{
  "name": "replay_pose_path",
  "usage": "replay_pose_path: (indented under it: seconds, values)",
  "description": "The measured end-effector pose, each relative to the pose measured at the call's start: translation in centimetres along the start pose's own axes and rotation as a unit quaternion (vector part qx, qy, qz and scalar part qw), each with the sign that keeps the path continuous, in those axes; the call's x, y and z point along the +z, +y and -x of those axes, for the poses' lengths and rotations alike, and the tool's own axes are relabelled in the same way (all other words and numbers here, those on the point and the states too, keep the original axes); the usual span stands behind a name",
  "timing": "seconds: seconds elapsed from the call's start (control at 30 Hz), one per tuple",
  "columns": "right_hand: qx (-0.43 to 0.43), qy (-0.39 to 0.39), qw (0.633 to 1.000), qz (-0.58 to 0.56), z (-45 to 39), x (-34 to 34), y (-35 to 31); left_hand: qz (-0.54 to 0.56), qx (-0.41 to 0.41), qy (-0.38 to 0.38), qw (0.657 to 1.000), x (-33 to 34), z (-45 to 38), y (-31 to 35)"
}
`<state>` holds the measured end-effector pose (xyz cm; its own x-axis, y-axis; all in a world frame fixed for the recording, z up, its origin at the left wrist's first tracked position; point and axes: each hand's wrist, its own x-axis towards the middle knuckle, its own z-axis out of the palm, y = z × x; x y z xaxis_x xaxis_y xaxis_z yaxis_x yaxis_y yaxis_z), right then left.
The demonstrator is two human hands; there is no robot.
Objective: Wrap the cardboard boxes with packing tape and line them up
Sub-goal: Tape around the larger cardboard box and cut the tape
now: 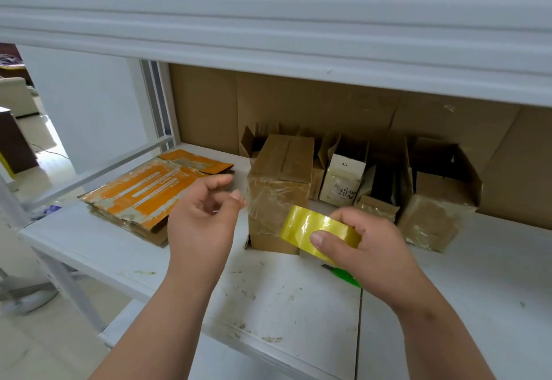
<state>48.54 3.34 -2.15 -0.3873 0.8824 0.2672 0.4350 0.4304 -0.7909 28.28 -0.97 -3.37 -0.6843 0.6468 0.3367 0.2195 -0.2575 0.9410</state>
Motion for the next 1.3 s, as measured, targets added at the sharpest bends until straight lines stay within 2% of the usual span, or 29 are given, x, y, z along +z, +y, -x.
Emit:
replay_pose_path:
  seconds: [0.17, 0.23, 0.37, 0.53, 0.6, 0.77, 0.9, 1.03, 1.2, 1.3]
  values:
    - [-0.005, 0.004, 1.0, 0.008, -0.2, 0.0, 0.0, -0.101, 0.042, 0.017, 0.994, -0.2, -0.1, -0.3]
    - [-0.003, 0.007, 1.0, 0.019, -0.3, -0.1, 0.1, -0.068, -0.004, 0.019, 0.998, -0.3, -0.6, -0.2]
    - [-0.006, 0.004, 0.999, 0.044, -0.6, -0.2, 0.2, 0.082, -0.135, -0.005, 0.987, -0.4, -1.4, 0.3]
    - [-0.004, -0.013, 0.999, 0.035, -1.3, -0.7, 0.6, 0.14, -0.228, -0.043, 0.963, -0.2, -2.4, 0.9]
    - [0.005, -0.024, 1.0, 0.008, -1.6, -1.0, 0.6, 0.12, -0.223, -0.05, 0.966, 0.0, -2.6, 0.8]
    - [-0.016, -0.052, 0.999, -0.006, -2.9, -2.1, 1.4, 0.107, -0.173, -0.013, 0.979, 1.0, -2.8, 1.0]
    - [-0.014, -0.098, 0.981, -0.166, -4.0, -3.3, 2.9, 0.109, -0.151, 0.011, 0.983, 1.3, -3.9, 1.9]
    - [-0.012, -0.128, 0.963, -0.235, -4.8, -4.2, 4.7, 0.113, -0.152, 0.006, 0.982, 1.6, -4.4, 2.2]
    - [0.009, -0.098, 0.953, -0.286, -5.7, -5.8, 5.7, 0.181, -0.176, 0.053, 0.966, 1.4, -5.8, 2.3]
    - [0.019, -0.067, 0.959, -0.276, -6.2, -6.4, 5.4, 0.184, -0.181, 0.061, 0.964, 1.4, -6.9, 1.9]
